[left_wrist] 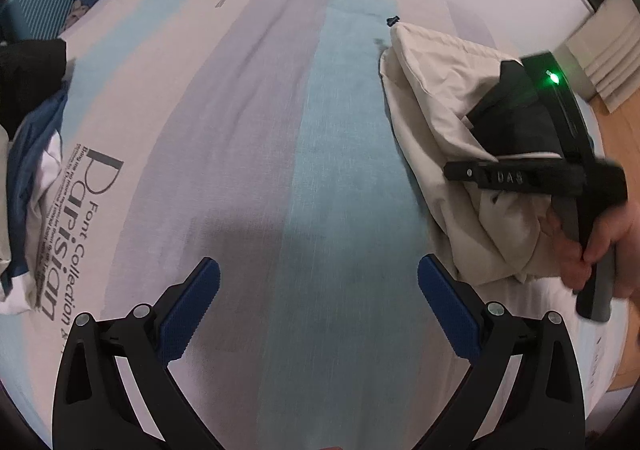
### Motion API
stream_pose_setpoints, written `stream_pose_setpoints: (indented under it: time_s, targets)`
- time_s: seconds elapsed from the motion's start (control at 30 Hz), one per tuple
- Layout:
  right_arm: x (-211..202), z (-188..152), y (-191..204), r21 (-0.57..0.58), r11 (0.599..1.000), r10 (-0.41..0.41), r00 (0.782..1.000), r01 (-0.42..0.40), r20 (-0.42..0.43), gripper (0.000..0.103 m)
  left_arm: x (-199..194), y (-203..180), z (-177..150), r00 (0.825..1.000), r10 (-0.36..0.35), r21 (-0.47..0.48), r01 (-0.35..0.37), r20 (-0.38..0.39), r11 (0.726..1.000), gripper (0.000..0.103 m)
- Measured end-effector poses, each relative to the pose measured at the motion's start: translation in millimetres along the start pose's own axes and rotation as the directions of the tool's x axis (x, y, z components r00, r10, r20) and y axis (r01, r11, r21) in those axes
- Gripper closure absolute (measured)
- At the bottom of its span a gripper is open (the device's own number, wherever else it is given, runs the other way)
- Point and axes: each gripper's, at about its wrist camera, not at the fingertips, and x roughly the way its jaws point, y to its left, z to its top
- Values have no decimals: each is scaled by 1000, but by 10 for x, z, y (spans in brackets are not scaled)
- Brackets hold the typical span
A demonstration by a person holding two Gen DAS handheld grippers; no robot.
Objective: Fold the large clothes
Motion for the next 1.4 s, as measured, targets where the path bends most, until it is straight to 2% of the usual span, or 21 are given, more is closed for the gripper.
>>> stream_pose_setpoints:
  time_s: [0.13, 0.23, 0.3, 0.33, 0.47, 0.6, 0.63, 0.7, 0.9, 1.07, 1.23, 1.4]
  targets:
    - [-141, -74, 17, -22, 1000, 7, 998, -6, 63, 51, -34, 34, -13, 1000, 15, -12, -15, 9, 1000, 6]
    - [-179, -170, 55, -33, 999, 29, 995, -26, 96, 44, -108, 66, -44, 1000, 20, -16, -20, 16, 1000, 6]
    - [-206, -186, 88, -44, 995, 90, 990, -86, 113, 27, -135, 87, -66, 1000, 26, -16, -26, 11, 1000, 6]
    - [-242, -207, 122, -60, 993, 104, 987, -98, 119, 25, -162, 101, -76, 999, 31, -16, -31, 10, 999, 6]
    - [-164, -229, 176, -84, 992, 100, 988, -91, 115, 19, -236, 124, -98, 999, 42, 1, -42, 5, 999, 6]
    - [-60, -231, 277, -94, 992, 95, 990, -86, 101, 6, -309, 148, -75, 999, 34, -6, -34, 8, 999, 6]
    - [82, -191, 488, -95, 993, 84, 992, -75, 96, 6, -321, 150, -69, 999, 35, -6, -35, 10, 999, 6]
    - [172, -187, 536, -92, 993, 75, 994, -68, 84, 6, -343, 142, -71, 999, 36, -7, -36, 10, 999, 6]
    - [-57, -209, 344, -62, 988, 146, 982, -139, 122, 6, -421, 113, -113, 999, 38, -12, -38, 9, 999, 6]
    - [-28, -175, 318, -33, 992, 128, 986, -125, 111, 6, -448, 114, -156, 999, 48, -8, -48, 2, 999, 6]
    - [-22, -122, 321, 28, 990, 133, 980, -138, 149, 6, -439, 88, -164, 999, 45, 2, -45, 1, 999, 6]
    - [-110, -151, 410, 18, 992, 117, 977, -122, 176, 6, -445, 114, -153, 999, 45, -1, -45, 7, 999, 6]
